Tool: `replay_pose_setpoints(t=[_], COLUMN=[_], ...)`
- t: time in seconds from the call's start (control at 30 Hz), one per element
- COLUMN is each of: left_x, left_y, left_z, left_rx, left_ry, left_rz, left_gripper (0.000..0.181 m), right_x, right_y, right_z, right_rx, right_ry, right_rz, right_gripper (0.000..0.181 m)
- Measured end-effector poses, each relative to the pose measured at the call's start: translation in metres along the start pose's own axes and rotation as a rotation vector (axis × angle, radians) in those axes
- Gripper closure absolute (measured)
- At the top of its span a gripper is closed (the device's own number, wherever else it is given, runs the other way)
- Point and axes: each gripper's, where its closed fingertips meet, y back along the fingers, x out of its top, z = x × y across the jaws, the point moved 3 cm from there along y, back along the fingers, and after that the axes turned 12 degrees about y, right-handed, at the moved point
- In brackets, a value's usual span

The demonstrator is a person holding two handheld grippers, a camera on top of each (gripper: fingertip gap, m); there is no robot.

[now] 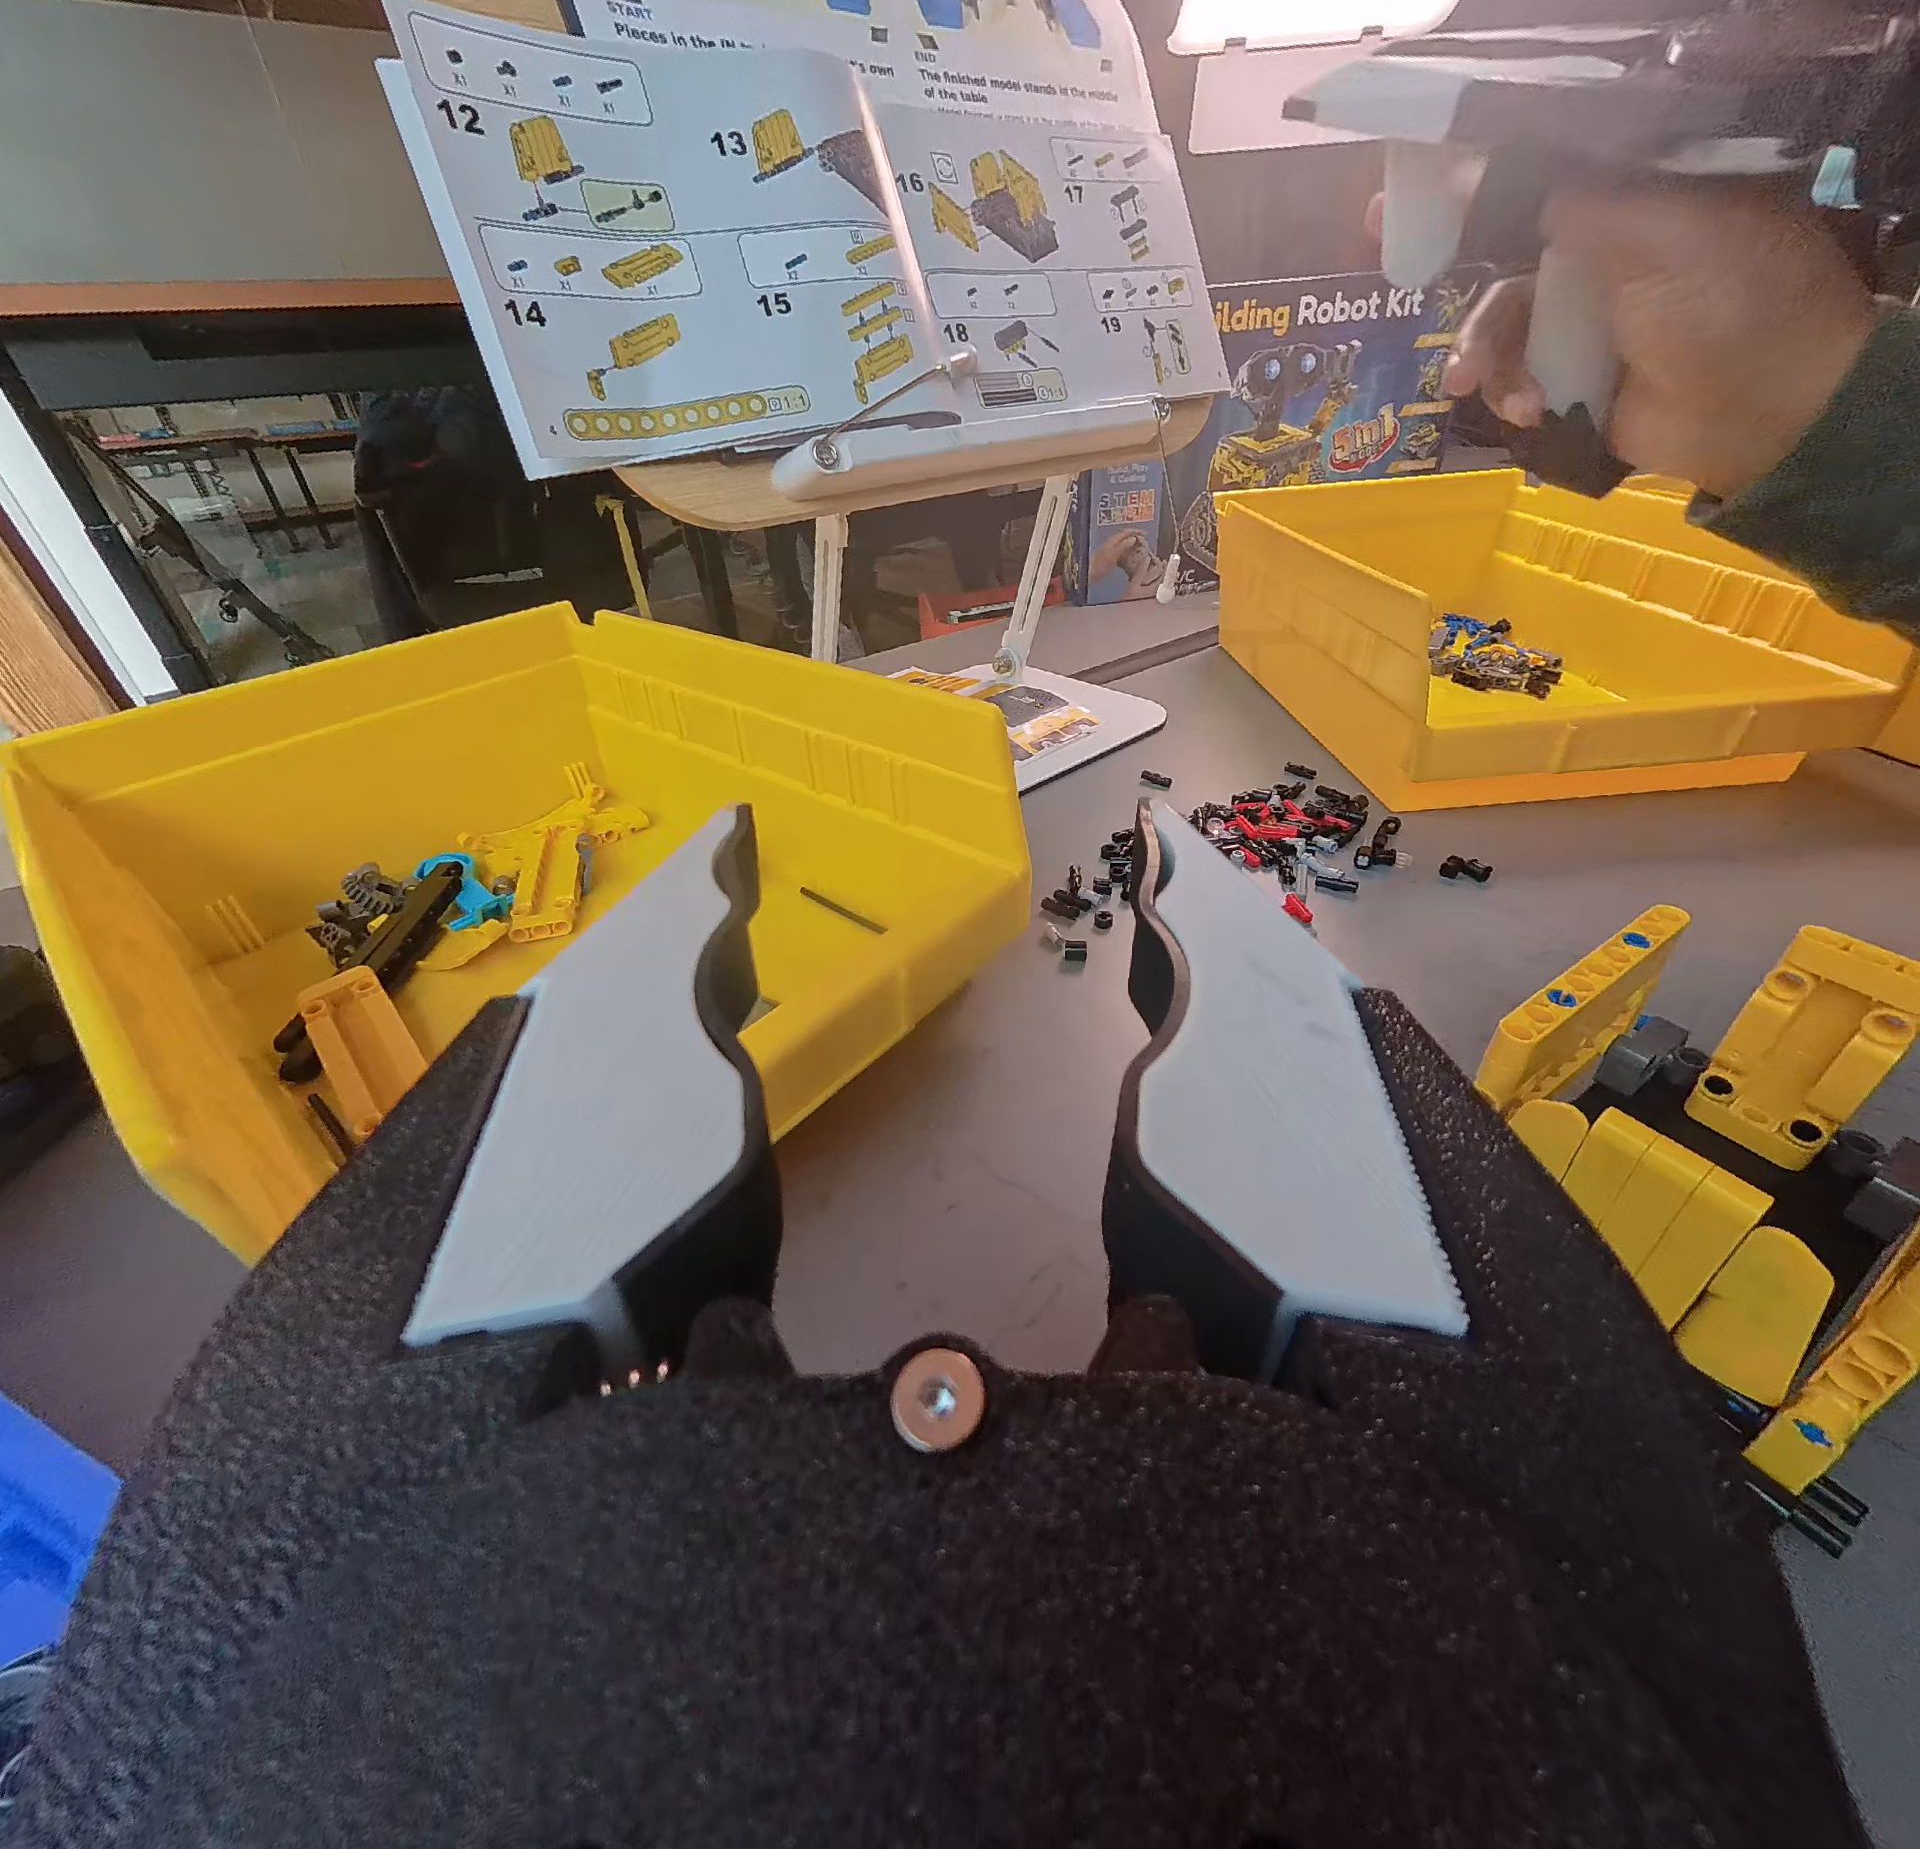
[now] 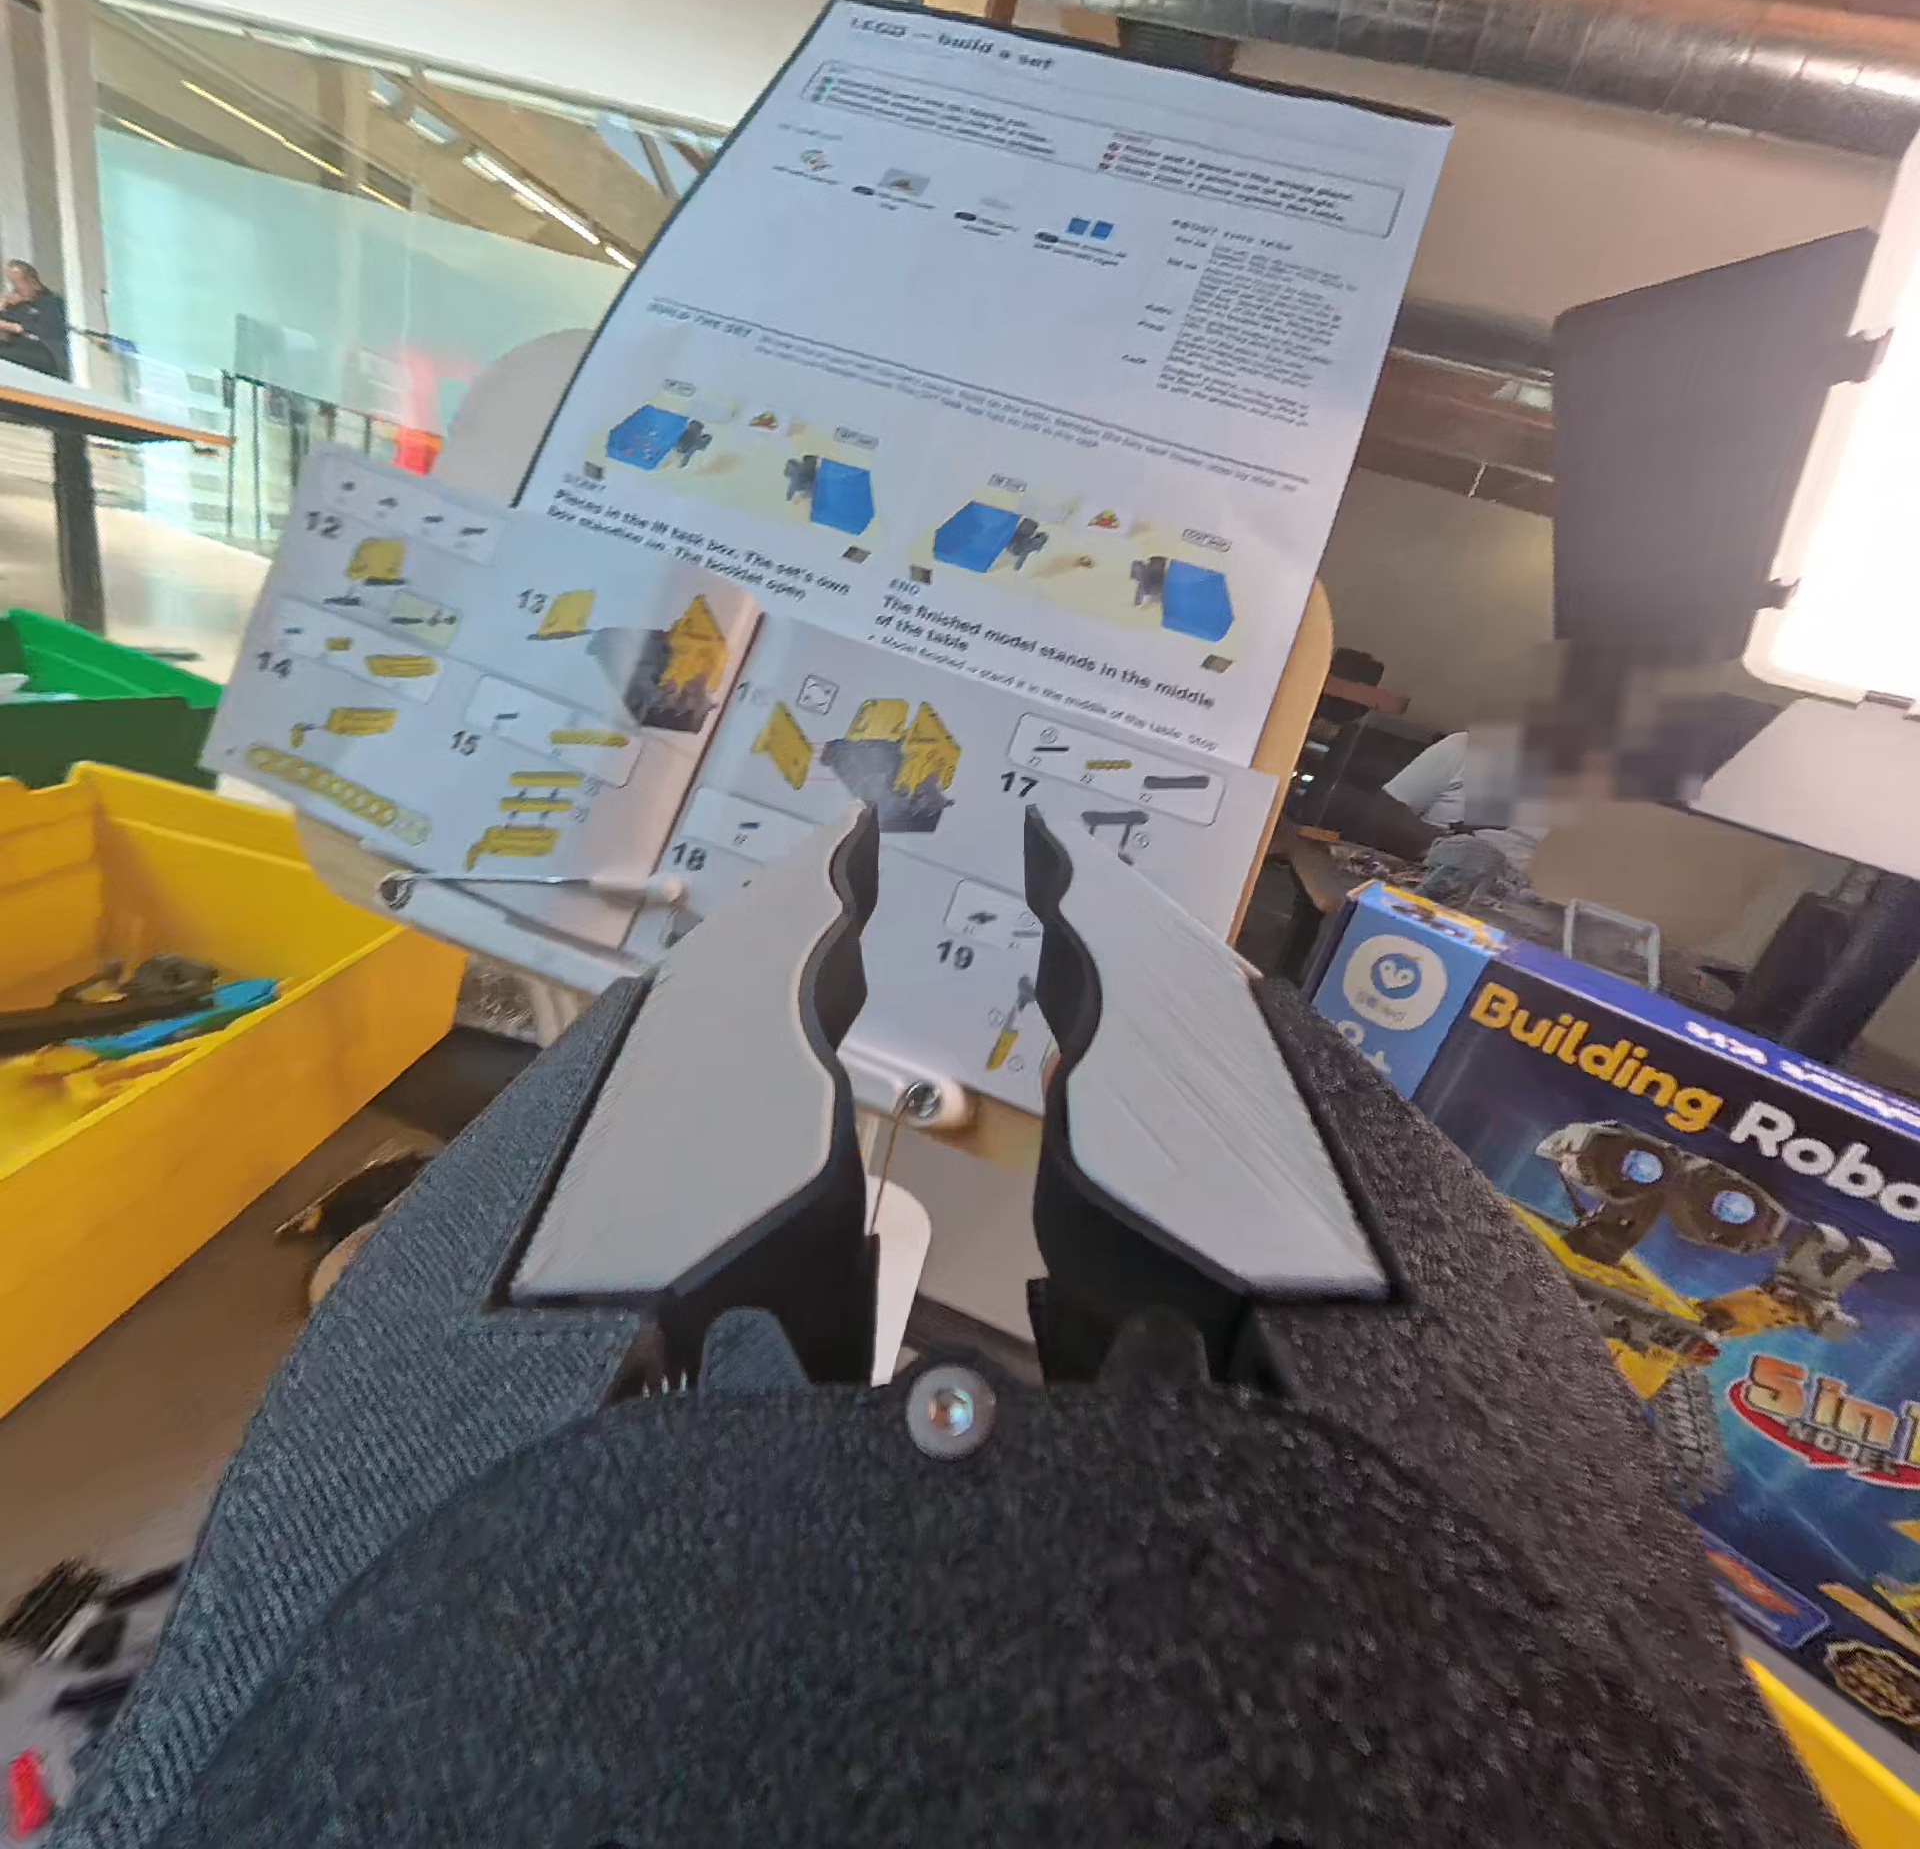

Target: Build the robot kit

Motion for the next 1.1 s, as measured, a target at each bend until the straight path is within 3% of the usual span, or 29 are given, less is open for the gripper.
replay_pose_setpoints(t=[0.17,0.33,0.6,0.77,1.1], left_x=[-0.003,-0.003,-0.004,-0.003,-0.004], left_y=[-0.001,-0.001,-0.002,-0.003,-0.004], left_z=[0.001,0.0,0.0,-0.004,-0.001], left_rx=[0.002,0.004,-0.001,0.022,0.009], left_ry=[-0.005,-0.003,0.016,0.038,0.024], left_rz=[-0.011,-0.016,-0.022,-0.012,-0.017], left_gripper=[0.11,0.109,0.106,0.087,0.094], right_x=[-0.008,-0.026,-0.046,-0.053,-0.047], right_y=[-0.054,-0.08,-0.09,-0.092,-0.094], right_z=[0.028,0.032,0.029,0.026,0.022], right_rx=[-0.03,0.003,0.033,0.049,0.066], right_ry=[0.018,0.016,0.007,-0.004,0.011], right_rz=[-0.03,-0.082,-0.131,-0.147,-0.135], right_gripper=[0.156,0.156,0.156,0.156,0.157])
